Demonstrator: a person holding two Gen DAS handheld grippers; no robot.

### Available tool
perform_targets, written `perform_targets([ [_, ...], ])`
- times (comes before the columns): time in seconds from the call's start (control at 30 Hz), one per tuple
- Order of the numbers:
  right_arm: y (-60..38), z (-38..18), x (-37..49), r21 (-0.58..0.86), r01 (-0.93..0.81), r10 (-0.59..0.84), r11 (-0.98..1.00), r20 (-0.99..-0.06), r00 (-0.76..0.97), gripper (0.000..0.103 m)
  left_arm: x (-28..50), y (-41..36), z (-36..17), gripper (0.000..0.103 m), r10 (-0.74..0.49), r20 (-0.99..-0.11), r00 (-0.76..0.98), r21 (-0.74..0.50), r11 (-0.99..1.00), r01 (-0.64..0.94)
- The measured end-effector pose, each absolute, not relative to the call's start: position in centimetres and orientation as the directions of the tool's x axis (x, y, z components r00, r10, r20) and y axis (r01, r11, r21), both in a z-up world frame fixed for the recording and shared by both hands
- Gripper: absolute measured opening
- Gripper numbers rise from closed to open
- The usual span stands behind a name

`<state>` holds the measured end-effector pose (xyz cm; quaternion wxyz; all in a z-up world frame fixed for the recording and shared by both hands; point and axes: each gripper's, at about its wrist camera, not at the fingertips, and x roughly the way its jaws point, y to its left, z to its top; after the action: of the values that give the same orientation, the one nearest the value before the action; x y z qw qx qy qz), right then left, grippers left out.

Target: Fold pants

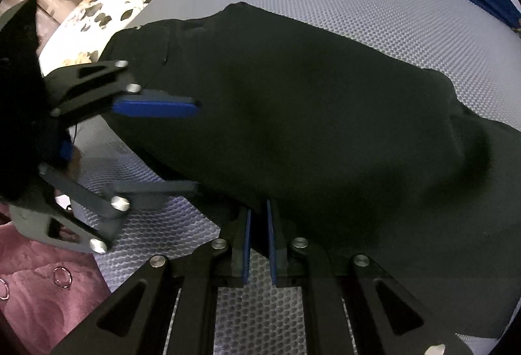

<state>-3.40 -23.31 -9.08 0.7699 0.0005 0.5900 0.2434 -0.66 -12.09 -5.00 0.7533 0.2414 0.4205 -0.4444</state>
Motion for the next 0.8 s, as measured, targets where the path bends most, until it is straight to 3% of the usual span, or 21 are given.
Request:
perform_targets([
  [0.23, -23.1, -8.8, -3.2, 0.311, -0.361, 0.4, 0.879, -0.894, 0.204, 0.008, -1.4, -14.7, -7.5, 0.048, -0.432, -0.885, 0.176, -0.019, 0.412, 0.911],
  [0.3, -22.9, -8.7, -3.2, 0.311, -0.367, 0.403, 0.877, -0.891, 0.208, 0.008, -1.4, -15.2, -8.0, 0.038, -0.422, -0.888, 0.183, -0.003, 0.404, 0.915],
  [0.37, -23.0, -8.7, -3.2, 0.317, -0.363, 0.408, 0.876, -0.889, 0.208, 0.008, -1.0, -15.8, -8.2, 0.017, -0.426, -0.886, 0.184, -0.009, 0.411, 0.911],
  [0.43, -23.3, -8.8, -3.3, 0.326, -0.357, 0.415, 0.875, -0.885, 0.21, 0.013, -0.2, -16.0, -8.2, 0.008, -0.442, -0.881, 0.171, -0.049, 0.444, 0.895],
  [0.57, -24.1, -8.4, -3.9, 0.321, -0.321, 0.407, 0.891, -0.878, 0.25, 0.024, 0.3, -15.6, -7.9, 0.006, -0.472, -0.869, 0.15, -0.099, 0.462, 0.881],
  [0.63, -25.0, -7.7, -4.4, 0.321, -0.302, 0.408, 0.897, -0.865, 0.291, 0.036, 0.4, -15.6, -7.8, 0.006, -0.482, -0.864, 0.149, -0.111, 0.47, 0.876],
  [0.8, -28.0, -7.7, -6.1, 0.264, -0.184, 0.315, 0.947, -0.879, 0.358, 0.037, 0.7, -15.2, -6.9, 0.006, -0.52, -0.842, 0.146, -0.153, 0.488, 0.859],
])
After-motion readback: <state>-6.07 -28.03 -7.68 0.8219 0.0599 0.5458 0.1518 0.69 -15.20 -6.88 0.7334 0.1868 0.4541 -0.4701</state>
